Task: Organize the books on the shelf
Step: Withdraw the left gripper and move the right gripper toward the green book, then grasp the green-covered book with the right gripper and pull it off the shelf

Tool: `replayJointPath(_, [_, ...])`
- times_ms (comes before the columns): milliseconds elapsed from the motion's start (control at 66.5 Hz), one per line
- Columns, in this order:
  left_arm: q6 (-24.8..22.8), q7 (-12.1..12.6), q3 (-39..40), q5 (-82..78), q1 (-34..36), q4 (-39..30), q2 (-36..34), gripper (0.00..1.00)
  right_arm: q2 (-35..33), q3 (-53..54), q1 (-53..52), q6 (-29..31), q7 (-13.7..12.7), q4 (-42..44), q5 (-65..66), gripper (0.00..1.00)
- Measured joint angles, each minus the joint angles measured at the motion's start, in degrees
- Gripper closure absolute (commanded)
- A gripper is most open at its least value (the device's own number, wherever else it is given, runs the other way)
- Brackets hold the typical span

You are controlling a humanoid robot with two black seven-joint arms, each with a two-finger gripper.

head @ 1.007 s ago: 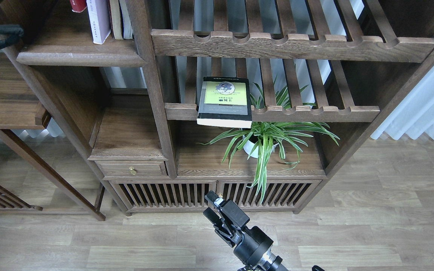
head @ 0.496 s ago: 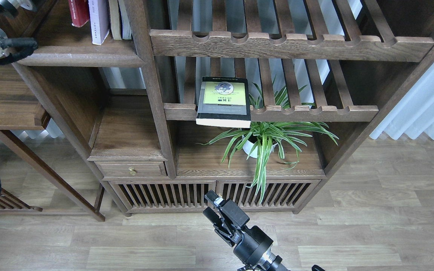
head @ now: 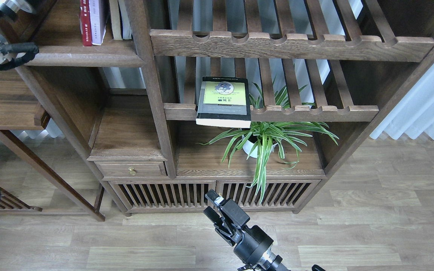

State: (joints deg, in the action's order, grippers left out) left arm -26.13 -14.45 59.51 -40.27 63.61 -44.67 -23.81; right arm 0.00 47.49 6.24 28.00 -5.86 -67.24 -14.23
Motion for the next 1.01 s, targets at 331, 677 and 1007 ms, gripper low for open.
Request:
replayJointPath(331, [-1.8, 0.6, 7.4, 8.2, -23.4, -21.9, -9.6, 0.01, 0.0, 0.0, -1.8, 0.0, 0.6, 0.0, 0.1, 0.01])
replayJointPath(677, [-1.9, 0.9, 9.7, 18.5, -40.6, -22.6, -10.4, 0.0, 0.0, -0.4, -8.0, 0.0, 1.7, 0.1, 0.0, 0.01])
replayJointPath(1007, [-1.9, 0.7, 12.7, 21.0, -57.1, -15.3, -6.4, 0.0, 0.0, -3.0, -15.1, -12.4, 5.3, 2.5, 0.1, 0.01])
